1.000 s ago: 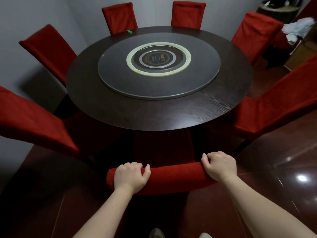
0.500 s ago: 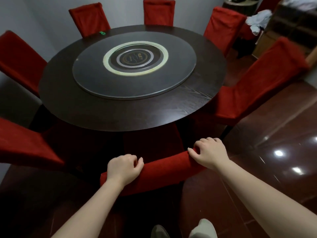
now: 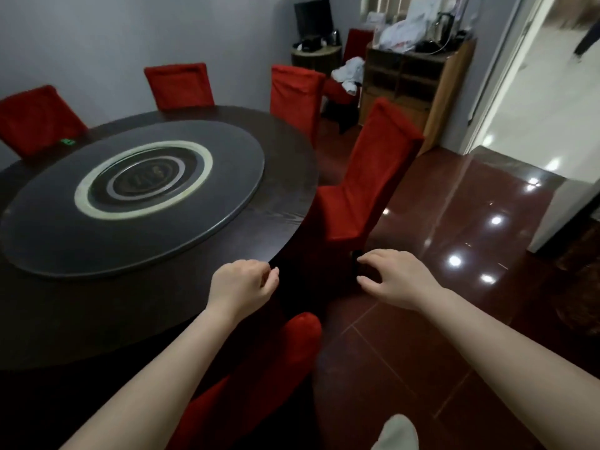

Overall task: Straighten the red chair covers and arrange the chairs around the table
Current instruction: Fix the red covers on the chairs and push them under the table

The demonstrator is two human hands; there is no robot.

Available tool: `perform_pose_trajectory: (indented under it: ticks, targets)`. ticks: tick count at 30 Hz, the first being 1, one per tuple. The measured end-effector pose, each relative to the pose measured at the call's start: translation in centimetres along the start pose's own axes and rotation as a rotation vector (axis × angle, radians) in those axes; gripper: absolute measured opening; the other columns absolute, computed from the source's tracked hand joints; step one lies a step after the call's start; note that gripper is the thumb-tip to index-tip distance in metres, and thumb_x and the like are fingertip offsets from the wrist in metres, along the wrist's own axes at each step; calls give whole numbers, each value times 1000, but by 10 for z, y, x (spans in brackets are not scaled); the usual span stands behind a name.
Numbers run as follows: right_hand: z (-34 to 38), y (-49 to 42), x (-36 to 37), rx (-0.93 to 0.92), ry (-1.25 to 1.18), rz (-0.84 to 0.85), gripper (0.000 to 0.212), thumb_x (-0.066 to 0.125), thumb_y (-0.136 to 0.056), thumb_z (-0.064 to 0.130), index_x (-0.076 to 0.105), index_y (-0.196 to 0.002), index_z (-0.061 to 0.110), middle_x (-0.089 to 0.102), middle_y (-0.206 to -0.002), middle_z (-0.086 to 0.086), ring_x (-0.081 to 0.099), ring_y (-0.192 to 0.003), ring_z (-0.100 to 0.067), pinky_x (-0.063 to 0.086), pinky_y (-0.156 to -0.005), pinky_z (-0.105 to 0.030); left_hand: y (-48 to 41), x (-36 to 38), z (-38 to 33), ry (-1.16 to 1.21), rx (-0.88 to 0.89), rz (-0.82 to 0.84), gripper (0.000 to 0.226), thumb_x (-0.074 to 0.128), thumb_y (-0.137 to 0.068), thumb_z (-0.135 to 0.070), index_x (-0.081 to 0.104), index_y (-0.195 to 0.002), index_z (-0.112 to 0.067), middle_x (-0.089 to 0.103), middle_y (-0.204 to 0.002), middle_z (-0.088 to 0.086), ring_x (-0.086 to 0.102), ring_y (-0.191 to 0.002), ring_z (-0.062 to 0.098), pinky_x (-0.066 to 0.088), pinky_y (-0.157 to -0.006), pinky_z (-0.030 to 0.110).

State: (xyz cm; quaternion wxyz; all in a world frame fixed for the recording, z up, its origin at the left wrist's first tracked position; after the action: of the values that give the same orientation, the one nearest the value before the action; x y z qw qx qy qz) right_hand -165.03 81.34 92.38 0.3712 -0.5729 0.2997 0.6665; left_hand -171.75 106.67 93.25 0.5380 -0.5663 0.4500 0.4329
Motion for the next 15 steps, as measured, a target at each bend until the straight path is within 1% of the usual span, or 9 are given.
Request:
perform_pose_trajectory:
  ticks: [4, 8, 11, 13, 15]
  targets:
    - [-71, -5, -41, 15, 11, -64, 51, 58, -89, 49, 59, -133, 23, 60, -134, 8, 54, -124, -14, 43, -99, -34, -62, 4, -59, 14, 67, -55, 43, 54, -94, -48, 57, -63, -18, 60, -63, -5, 62, -67, 19, 31, -51, 28]
    - [-152, -15, -78, 22, 22, -91, 58, 59, -87, 51, 54, -137, 21, 58, -137, 5, 53, -126, -16, 42, -101, -34, -133, 1, -136, 57, 132, -110, 33, 59, -91, -50, 68, -73, -24, 67, -70, -10, 63, -74, 16, 39, -58, 28]
    - [-206, -31, -96, -3, 44, -70, 61, 59, -88, 52, 52, -140, 19, 56, -140, 2, 52, -127, -18, 41, -103, -36, -174, -5, -184, 123, 164, -163, 24, 64, -89, -49, 72, -80, -28, 68, -73, -12, 63, -75, 16, 43, -62, 29]
    - [-239, -43, -104, -8, 44, -62, 63, 59, -88, 52, 50, -141, 19, 55, -141, 1, 51, -128, -19, 41, -103, -36, -195, -1, -208, 140, 162, -151, 24, 61, -90, -51, 72, -88, -30, 69, -79, -13, 62, -80, 14, 47, -68, 32]
    - [-265, -54, -106, -16, 37, -48, 64, 59, -88, 53, 49, -142, 19, 53, -142, 1, 51, -128, -19, 41, -103, -36, -212, 8, -223, 144, 157, -118, 26, 59, -90, -54, 71, -95, -31, 69, -84, -14, 61, -85, 12, 47, -73, 33]
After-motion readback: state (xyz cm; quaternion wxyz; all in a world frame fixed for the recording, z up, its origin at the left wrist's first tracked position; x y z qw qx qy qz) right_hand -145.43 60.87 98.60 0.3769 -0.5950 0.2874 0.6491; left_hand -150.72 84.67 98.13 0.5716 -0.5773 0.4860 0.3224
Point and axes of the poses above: each hand's wrist, its own y-axis away from the middle knuckle, its own x-axis out of the palm, z = x × y, the point moved 8 cm from there along -y, towards the middle knuckle
